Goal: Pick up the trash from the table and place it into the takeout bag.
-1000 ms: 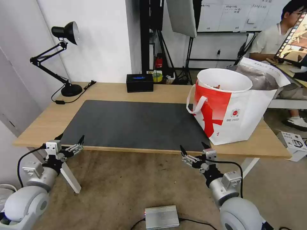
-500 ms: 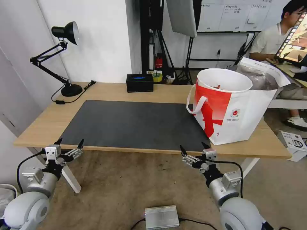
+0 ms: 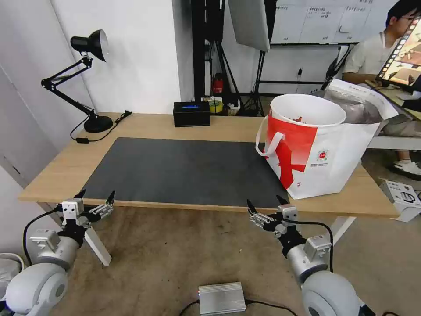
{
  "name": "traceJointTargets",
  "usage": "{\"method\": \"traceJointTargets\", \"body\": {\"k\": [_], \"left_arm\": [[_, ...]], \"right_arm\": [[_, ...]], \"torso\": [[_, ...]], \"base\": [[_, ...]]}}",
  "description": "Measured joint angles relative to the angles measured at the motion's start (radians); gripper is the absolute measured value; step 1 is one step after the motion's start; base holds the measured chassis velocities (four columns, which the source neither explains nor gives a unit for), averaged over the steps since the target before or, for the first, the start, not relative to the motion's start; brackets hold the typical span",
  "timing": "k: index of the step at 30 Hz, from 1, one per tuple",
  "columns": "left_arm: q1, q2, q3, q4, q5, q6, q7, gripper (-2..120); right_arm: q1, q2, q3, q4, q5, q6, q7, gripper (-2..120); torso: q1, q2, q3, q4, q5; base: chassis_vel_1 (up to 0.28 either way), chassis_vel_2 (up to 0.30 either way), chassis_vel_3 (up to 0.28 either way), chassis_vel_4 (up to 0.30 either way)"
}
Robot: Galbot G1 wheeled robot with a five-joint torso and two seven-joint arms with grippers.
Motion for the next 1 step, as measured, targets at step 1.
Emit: {"method": "traceJointTargets", "body": {"k": [1], "left_arm": [[0.000,0.000,0.000,0.000,0.000,0.000,0.000,100]], "right_arm": [[0.000,0.000,0.000,0.000,0.000,0.000,0.000,100]], "torso": [[0.000,0.000,0.000,0.0000,0.0000]], "base": [[0.000,0.000,0.000,0.000]]}}
